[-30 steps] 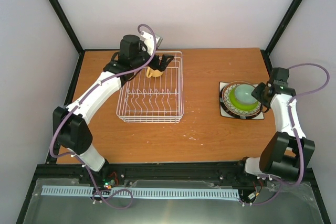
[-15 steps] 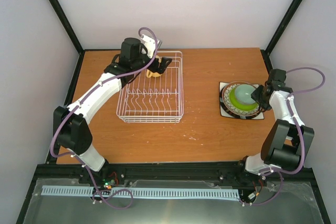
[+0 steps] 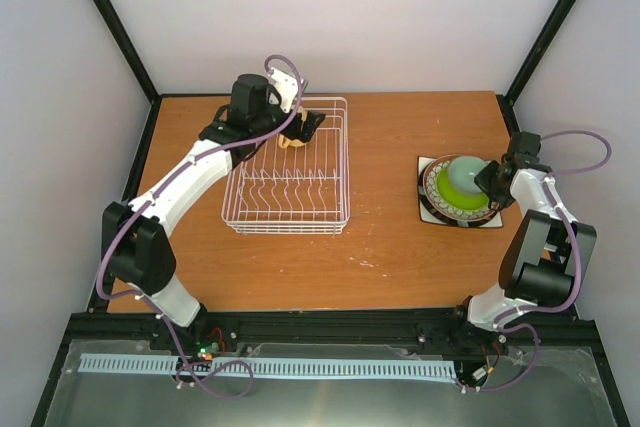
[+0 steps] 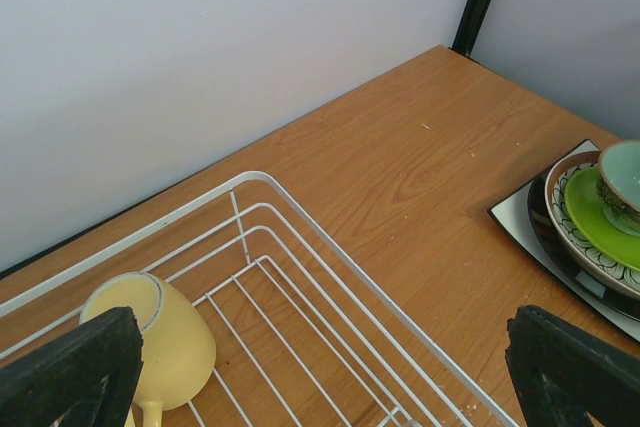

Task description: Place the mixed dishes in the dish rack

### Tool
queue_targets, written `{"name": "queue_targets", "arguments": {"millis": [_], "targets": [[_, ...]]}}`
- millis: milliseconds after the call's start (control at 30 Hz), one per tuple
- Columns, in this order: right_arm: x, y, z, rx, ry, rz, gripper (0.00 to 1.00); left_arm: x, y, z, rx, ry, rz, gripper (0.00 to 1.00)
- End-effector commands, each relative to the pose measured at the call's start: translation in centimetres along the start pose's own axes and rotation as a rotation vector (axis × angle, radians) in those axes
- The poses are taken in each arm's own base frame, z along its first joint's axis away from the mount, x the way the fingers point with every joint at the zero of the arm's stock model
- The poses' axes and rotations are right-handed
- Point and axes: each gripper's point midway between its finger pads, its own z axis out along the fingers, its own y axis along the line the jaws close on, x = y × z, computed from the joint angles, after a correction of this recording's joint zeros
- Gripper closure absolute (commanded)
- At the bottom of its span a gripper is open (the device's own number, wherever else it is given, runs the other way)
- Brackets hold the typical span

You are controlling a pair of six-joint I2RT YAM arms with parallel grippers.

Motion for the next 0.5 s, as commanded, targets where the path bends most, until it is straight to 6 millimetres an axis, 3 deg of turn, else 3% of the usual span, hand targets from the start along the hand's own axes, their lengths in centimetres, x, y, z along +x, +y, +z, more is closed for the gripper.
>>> {"name": "queue_targets", "arguments": {"millis": [0,100,200,333,400,467], "targets": [[0.3,-0.5,-0.1,0.008,-0.003,-0.016,0.97,-0.8,0.1,-0.2,-0.014,-0.02,0.022,0.0],[-0.2,0.9,-1.5,-0.072,-0.043,-0.034,0.97,-1.1,0.5,-0.4,-0.034,-0.031,0.025,0.0],[-0.7,4.3,-4.2,-0.269,-0.089,-0.053,0.97,-1.6,0.9,-0.9,-0.046,-0.044,0.014,0.0],[-1.0,10.5,-10.2,-0.652,-0.144,-0.114,0.97,-2.2,1.6,-2.5,0.089,-0.092,-0.108,0.0],[-0.1,13.6,-13.7,-0.877,-0.116,-0.18,0.97,-2.6,2.0,-4.2,0.205,-0.155,-0.186,0.0],[0.6,15.5,-16.6,-1.03,-0.069,-0.235,0.97,-2.5,1.5,-5.7,0.326,-0.192,-0.23,0.0]]}}
